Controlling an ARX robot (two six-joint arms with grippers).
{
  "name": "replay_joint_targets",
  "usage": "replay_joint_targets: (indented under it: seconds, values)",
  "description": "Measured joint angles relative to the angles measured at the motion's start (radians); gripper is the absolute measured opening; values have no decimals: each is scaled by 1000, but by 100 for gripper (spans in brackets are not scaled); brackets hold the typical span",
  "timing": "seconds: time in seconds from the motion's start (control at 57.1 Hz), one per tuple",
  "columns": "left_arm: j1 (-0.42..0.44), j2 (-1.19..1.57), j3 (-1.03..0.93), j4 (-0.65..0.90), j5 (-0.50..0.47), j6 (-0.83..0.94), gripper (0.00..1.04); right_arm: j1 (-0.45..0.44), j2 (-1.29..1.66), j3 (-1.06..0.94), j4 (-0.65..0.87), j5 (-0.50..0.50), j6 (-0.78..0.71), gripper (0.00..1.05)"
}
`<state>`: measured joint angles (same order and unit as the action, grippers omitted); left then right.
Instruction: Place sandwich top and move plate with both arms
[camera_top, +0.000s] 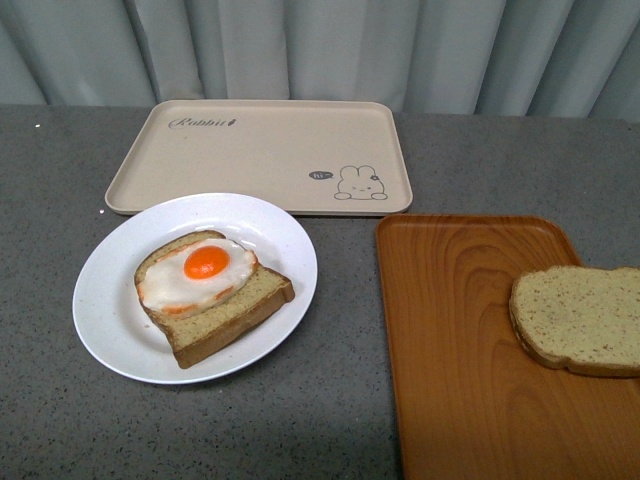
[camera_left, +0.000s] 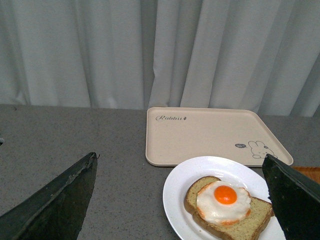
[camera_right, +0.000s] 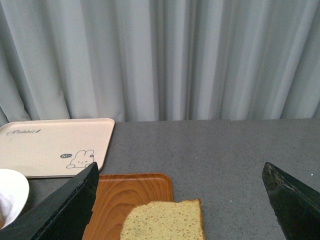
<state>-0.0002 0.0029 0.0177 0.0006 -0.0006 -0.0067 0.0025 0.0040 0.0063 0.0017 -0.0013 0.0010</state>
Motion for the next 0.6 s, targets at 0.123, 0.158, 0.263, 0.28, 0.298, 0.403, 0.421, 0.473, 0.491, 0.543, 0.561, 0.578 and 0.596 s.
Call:
replay_joint_targets:
  seconds: [0.123, 0.158, 0.263, 0.28, 0.298, 0.403, 0.421, 0.473, 0.491, 0.543, 0.561, 0.578, 0.596]
  values:
    - [0, 0, 0, 0, 0, 0, 98, 0, 0, 0, 0, 0, 0, 96]
    - [0, 0, 0, 0, 0, 0, 98, 0, 0, 0, 0, 0, 0, 96]
    - [0, 0, 0, 0, 0, 0, 98, 0, 0, 0, 0, 0, 0, 96]
    - [0, 0, 0, 0, 0, 0, 98, 0, 0, 0, 0, 0, 0, 96]
    - [0, 0, 0, 0, 0, 0, 98, 0, 0, 0, 0, 0, 0, 96]
    - [0, 0, 0, 0, 0, 0, 98, 0, 0, 0, 0, 0, 0, 96]
    - [0, 0, 0, 0, 0, 0, 98, 0, 0, 0, 0, 0, 0, 96]
    - [0, 0, 0, 0, 0, 0, 98, 0, 0, 0, 0, 0, 0, 96]
    - [0, 0, 0, 0, 0, 0, 98, 0, 0, 0, 0, 0, 0, 96]
    - [0, 0, 0, 0, 0, 0, 98, 0, 0, 0, 0, 0, 0, 96]
    - [0, 0, 0, 0, 0, 0, 98, 0, 0, 0, 0, 0, 0, 96]
    - [0, 0, 0, 0, 0, 0, 98, 0, 0, 0, 0, 0, 0, 96]
    - [0, 0, 0, 0, 0, 0, 98, 0, 0, 0, 0, 0, 0, 96]
